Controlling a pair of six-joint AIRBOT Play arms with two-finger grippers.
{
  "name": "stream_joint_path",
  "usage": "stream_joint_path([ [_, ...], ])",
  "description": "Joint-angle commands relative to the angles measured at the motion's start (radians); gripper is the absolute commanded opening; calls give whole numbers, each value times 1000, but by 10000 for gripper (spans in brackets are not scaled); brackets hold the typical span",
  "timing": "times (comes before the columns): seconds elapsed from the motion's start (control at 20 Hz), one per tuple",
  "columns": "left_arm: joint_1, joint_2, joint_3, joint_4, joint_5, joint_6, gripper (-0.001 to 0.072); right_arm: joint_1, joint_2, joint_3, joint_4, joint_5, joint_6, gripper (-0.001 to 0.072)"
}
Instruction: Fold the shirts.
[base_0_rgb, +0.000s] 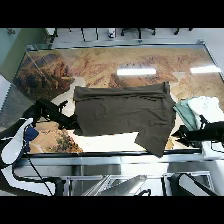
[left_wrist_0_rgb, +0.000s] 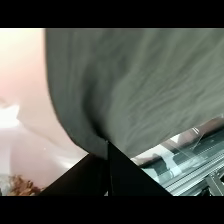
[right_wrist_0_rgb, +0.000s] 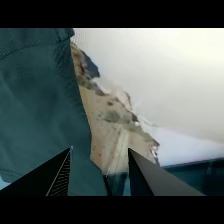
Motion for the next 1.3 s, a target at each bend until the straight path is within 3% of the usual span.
stream_joint_path([
  [0.0,-13,0,44,1,8,8,15,2,-48,-11,105,39,-61,396],
  [0.25,-13,0,43,1,8,8,15,90,-181,-11,135,89,-66,371],
  [0.3,-13,0,43,1,10,8,15,115,-195,-11,154,89,-90,292],
  [0.4,-13,2,43,10,16,8,15,153,-194,-9,182,86,-120,49],
  [0.45,-6,7,43,27,16,7,15,163,-185,-2,184,76,-126,15],
  [0.6,31,64,43,88,48,-37,15,166,-106,14,141,18,-120,14],
  [0.75,73,139,39,266,151,-98,15,166,11,1,-122,-26,99,15],
  [0.9,120,222,-70,283,166,-96,15,166,101,-39,-248,-63,170,15],
  [1.1,195,289,-206,282,173,-66,14,166,183,-43,-232,-58,173,15],
  [1.25,208,298,-158,274,130,-67,14,169,183,28,-32,63,66,15],
])
